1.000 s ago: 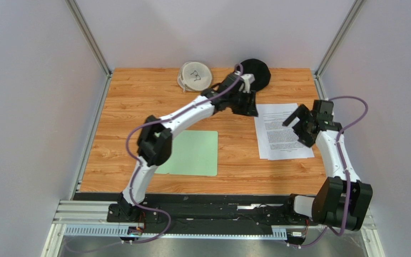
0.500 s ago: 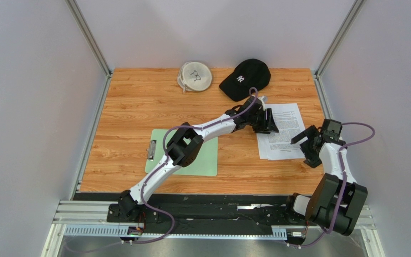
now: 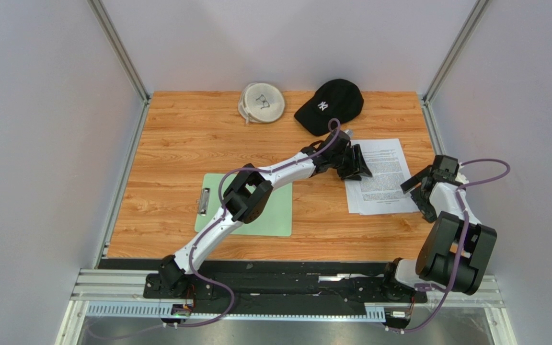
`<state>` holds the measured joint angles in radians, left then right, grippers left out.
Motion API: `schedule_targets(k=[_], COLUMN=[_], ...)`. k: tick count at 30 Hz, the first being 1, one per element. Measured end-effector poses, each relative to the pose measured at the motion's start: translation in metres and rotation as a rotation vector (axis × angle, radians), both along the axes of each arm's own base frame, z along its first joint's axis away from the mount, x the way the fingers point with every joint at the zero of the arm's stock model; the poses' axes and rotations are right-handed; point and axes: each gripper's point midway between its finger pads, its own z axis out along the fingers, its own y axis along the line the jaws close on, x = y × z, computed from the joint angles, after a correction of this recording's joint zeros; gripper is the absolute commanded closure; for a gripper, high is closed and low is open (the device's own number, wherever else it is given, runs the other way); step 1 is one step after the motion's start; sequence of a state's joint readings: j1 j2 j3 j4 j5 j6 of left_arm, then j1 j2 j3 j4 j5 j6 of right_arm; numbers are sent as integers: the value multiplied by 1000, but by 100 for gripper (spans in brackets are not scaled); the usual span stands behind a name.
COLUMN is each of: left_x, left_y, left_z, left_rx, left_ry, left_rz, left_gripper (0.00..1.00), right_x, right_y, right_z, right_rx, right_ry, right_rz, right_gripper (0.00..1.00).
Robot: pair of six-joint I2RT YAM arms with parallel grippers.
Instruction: Put the files into the folder
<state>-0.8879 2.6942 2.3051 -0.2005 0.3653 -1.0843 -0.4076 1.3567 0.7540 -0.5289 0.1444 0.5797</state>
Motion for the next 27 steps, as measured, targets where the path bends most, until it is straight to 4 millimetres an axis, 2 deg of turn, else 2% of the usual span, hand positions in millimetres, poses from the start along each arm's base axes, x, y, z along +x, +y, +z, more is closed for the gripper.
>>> schedule_targets(k=[13, 20, 27], left_x=[-4, -9, -12], left_y=[4, 5, 4], left_z=[-2, -3, -3], left_rx=[11, 13, 13], left_ry=[79, 117, 134], left_rz=[14, 6, -3], left_gripper=[44, 44, 44], right_x=[17, 42, 59], right_y=[5, 10, 35], right_z=[-19, -14, -4], right_rx=[66, 105, 203], right_ry=[2, -82, -220], right_rz=[28, 70, 169], right_gripper=[0, 0, 0])
